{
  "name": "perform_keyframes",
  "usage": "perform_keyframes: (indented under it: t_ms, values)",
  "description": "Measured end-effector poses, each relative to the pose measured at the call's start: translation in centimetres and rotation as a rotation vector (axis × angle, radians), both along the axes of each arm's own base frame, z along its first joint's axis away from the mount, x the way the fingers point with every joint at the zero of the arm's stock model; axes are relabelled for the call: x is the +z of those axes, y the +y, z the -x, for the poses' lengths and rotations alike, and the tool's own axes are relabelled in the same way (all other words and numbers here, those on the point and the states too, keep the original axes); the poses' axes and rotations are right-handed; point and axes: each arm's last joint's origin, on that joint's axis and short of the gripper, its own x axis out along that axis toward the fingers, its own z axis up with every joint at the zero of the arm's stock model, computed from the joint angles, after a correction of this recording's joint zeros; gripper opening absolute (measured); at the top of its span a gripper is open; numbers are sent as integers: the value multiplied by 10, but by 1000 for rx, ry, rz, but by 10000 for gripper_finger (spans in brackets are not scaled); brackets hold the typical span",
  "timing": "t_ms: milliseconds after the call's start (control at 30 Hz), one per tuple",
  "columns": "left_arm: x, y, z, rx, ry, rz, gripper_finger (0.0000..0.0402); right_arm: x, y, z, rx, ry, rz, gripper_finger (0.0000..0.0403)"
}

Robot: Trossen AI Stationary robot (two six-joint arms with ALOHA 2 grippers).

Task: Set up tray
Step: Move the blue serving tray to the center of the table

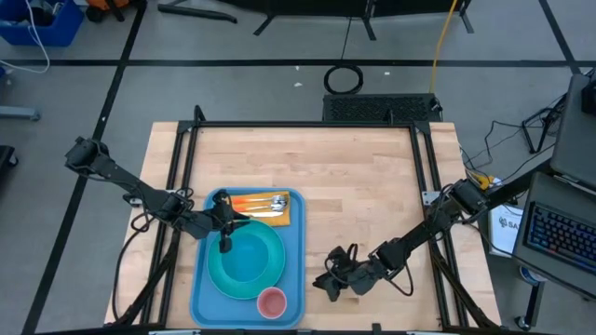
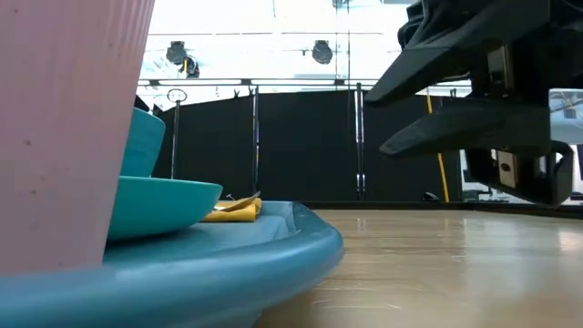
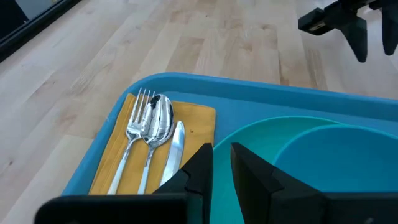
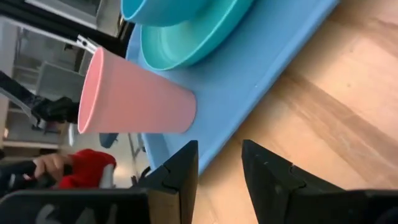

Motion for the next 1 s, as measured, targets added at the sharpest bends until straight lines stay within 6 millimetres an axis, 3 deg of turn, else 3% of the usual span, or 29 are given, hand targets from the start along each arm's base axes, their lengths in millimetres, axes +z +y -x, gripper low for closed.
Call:
perform_keyframes:
  t_ms: [400, 667, 1000]
  values:
    - [0, 0, 0, 2, 0, 1, 63, -25, 6, -9, -7, -18, -121, 116]
    - [0, 0, 0, 7, -2, -1, 63, -25, 7, -11, -12, -21, -149, 116]
    - [0, 0, 0, 9, -3, 0, 63, -14, -2, -40, 1, 127, -67, 116]
